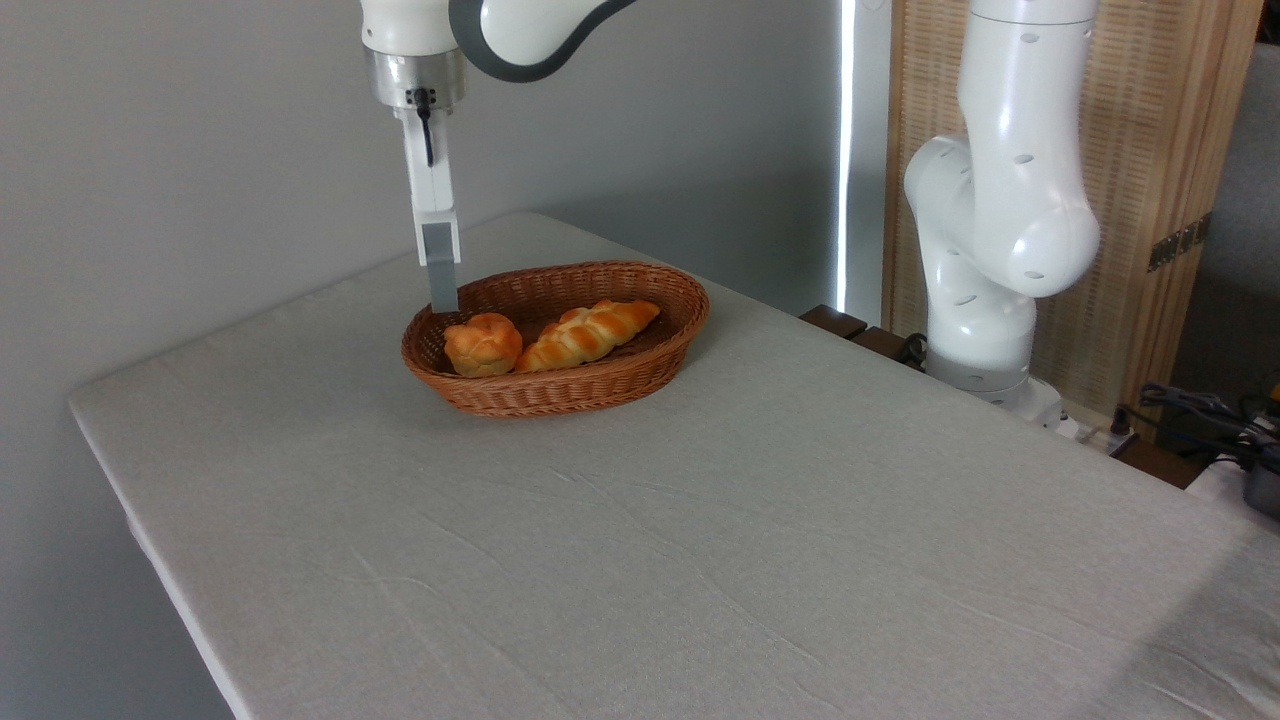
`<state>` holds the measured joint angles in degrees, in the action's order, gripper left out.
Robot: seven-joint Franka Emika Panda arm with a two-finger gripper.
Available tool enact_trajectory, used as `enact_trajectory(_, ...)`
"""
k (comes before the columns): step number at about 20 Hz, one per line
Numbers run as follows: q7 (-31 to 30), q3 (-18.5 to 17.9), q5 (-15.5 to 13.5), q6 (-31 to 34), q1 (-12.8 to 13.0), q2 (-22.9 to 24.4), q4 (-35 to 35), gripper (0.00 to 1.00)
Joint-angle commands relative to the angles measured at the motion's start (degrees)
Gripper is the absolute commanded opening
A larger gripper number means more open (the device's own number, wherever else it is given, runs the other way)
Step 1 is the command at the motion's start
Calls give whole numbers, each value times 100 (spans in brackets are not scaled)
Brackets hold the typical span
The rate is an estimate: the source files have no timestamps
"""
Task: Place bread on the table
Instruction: 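Lower the gripper onto the round bun and close on it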
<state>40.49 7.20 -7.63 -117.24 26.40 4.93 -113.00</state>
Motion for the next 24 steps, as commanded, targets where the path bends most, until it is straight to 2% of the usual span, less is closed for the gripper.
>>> enact_trajectory(1,661,123,-19,-168,32,60,-415,100)
enact_trajectory(5,1530,168,-10,-273,111,-168,-714,100)
enact_trajectory(8,1567,168,-19,-308,111,-177,-723,100)
enact_trajectory(15,1602,291,-19,-958,111,-379,-925,100)
enact_trajectory(18,1602,300,-10,-1038,102,-414,-934,99)
enact_trajectory(21,1602,300,-10,-1125,84,-423,-934,64)
enact_trajectory(24,1593,300,-10,-1222,84,-502,-943,44)
